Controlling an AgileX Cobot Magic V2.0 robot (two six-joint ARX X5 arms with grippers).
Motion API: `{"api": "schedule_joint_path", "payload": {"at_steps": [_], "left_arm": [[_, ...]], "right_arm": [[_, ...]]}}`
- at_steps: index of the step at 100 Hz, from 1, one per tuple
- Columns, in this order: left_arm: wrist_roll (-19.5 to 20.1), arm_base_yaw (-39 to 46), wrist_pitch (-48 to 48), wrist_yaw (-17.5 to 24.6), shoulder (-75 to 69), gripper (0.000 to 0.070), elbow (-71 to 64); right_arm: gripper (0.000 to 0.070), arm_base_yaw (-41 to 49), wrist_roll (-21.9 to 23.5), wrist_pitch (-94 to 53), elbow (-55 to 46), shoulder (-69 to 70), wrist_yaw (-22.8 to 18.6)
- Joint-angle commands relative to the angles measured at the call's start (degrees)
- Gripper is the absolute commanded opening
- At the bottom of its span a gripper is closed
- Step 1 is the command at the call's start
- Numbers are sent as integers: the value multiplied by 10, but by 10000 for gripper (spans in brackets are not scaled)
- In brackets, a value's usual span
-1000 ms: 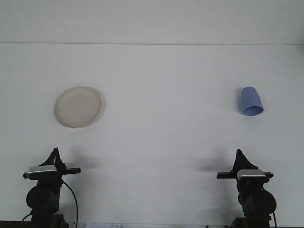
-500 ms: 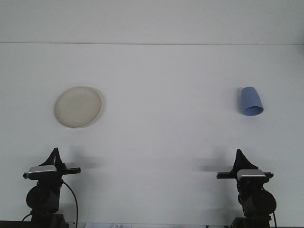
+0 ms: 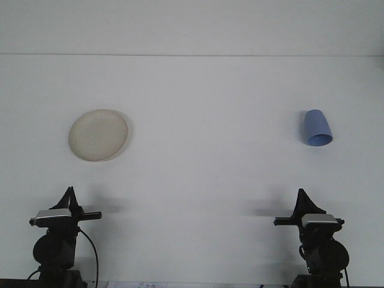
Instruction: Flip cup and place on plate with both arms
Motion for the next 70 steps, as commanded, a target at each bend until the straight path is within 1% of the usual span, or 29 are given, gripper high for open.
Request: {"api": "schedule_joint_path", "payload": {"at_steps": [1,10,15,19,23,28,35,42,45,48,51,52,53,56,59,61,70], "left_arm": [[-3,0,8,1,-1,14,-11],[-3,0,8,1,-1,14,-11],[-3,0,8,1,-1,14,-11],[-3,0,8,1,-1,14,-11],[-3,0,8,1,-1,14,-11],[-3,0,8,1,-1,14,-11],[-3,0,8,1,-1,14,-11],[-3,0,8,1,-1,14,-11],[-3,0,8,1,-1,14,-11],[-3,0,8,1,-1,14,-11],[-3,0,8,1,-1,15,-11],[-3,0,8,1,-1,14,-11],[-3,0,8,1,-1,15,-11],[-3,0,8,1,-1,14,-11],[-3,0,8,1,-1,14,-11],[-3,0,8,1,-1,15,-11],[-3,0,8,1,-1,14,-11]], "right_arm": [[7,0,75,10,-1,-1,-2],[6,0,90,19,-1,-1,-1],[4,0,110,33,0,-1,-1],[4,0,135,48,5,-1,-1],[3,0,152,52,16,-1,6],[3,0,160,49,36,2,24],[3,0,155,46,75,21,47],[16,0,126,34,127,51,55],[45,0,112,29,147,66,61],[129,0,93,18,176,89,69],[231,0,75,8,202,110,76],[251,0,72,6,206,113,77],[308,0,64,0,219,124,82],[414,0,49,-11,242,147,91],[487,0,35,-21,264,172,102],[506,-1,26,-29,278,188,110],[506,-1,-13,-59,330,257,140]]}}
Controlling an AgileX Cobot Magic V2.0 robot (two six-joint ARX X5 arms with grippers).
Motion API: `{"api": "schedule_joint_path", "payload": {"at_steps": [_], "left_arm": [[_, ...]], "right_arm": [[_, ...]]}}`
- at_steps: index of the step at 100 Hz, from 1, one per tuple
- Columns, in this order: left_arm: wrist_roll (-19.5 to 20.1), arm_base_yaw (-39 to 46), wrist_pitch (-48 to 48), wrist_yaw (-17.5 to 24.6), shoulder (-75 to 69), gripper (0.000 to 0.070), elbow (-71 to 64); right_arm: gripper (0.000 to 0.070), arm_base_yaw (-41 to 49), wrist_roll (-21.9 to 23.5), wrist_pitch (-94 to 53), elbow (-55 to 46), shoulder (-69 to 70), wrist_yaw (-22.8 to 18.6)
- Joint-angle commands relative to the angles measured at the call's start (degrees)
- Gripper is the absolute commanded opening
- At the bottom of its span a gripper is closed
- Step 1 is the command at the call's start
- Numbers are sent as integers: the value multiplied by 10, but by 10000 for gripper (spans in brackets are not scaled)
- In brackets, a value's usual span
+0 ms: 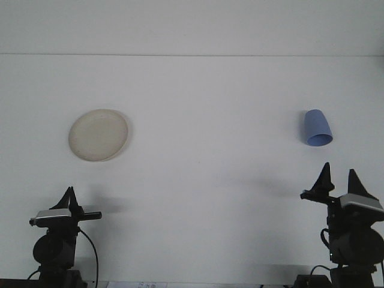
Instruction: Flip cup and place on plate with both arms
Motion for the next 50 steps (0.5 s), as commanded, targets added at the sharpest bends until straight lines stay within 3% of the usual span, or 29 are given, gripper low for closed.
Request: {"api": "schedule_joint_path", "payload": {"at_steps": [1,29,50], "left_arm": [[-3,0,8,1,-1,15,-11],[-3,0,8,1,-1,14,-11],[-3,0,8,1,-1,14,-11]], "right_arm": [[507,-1,-64,-17,33,53,18],[506,-53,-135,24,69,251,28],[505,-132,-147,89,69,407,-27]]}}
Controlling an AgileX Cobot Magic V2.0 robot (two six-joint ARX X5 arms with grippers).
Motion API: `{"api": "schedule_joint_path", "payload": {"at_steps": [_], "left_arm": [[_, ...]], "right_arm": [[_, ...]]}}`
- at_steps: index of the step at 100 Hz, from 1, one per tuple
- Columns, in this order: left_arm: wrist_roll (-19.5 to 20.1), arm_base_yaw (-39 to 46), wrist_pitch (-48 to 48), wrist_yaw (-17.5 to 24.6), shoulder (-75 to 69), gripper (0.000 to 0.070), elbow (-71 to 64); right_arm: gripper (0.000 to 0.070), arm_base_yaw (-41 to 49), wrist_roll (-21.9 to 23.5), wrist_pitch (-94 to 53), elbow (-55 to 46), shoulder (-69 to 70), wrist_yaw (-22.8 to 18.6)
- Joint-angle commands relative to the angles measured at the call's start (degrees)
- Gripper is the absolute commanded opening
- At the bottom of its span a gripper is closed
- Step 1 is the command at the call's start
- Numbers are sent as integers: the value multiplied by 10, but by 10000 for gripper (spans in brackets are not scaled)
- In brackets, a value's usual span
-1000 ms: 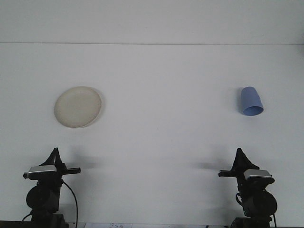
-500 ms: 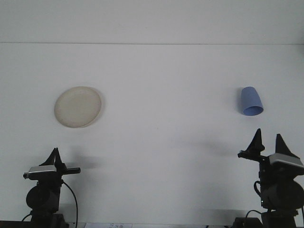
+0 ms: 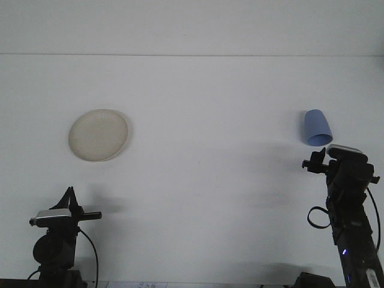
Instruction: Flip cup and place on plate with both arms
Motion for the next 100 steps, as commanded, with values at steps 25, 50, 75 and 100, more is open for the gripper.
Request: {"api": "schedule_joint_path", "payload": {"at_steps": [25,50,75,100], "left_arm": [[-3,0,8,1,-1,14,-11],[-3,0,8,1,-1,14,-11],[-3,0,8,1,-1,14,-11],[-3,0,8,1,-1,14,-11]], "right_arm": [[489,-78,-72,134,7,186,-88],[488,-106,-81,278,8,291,-151],[476,-107,-82,381,25,380,-175],[458,-113,-84,386,92,453,-201]]}}
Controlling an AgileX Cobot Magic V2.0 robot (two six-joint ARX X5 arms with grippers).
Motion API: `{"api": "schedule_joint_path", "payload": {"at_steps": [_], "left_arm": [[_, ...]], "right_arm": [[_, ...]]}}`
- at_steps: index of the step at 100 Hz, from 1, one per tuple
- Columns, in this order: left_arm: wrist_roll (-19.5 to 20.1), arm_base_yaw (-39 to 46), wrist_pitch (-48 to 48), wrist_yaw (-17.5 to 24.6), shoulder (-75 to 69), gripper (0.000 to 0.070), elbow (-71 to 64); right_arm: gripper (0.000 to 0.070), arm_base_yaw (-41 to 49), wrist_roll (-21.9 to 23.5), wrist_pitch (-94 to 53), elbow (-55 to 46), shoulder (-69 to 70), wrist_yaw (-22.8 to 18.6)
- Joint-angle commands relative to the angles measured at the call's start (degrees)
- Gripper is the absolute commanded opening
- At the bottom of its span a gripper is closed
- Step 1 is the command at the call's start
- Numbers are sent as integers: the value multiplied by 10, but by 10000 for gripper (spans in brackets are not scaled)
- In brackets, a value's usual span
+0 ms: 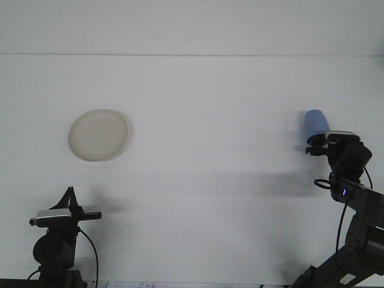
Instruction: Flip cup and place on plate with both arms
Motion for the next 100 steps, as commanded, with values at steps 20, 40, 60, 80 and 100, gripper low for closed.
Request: {"api": "schedule_joint_path", "payload": {"at_steps": [20,40,60,80,100], "left_arm": [[-3,0,8,1,-1,15,-11],[-3,0,8,1,-1,14,-11],[-3,0,8,1,-1,14,-11],[-3,0,8,1,-1,14,-11],[-3,0,8,1,-1,14,-11]], "right_arm": [[350,-9,-9,7,74,72,-32],[139,-10,-14,7,95,88,-54],[12,-10,-18,11,97,87,-70],[6,-9,-1,-9,97,66,-77],[5,-5,73,-111,97,-10,-78]]}}
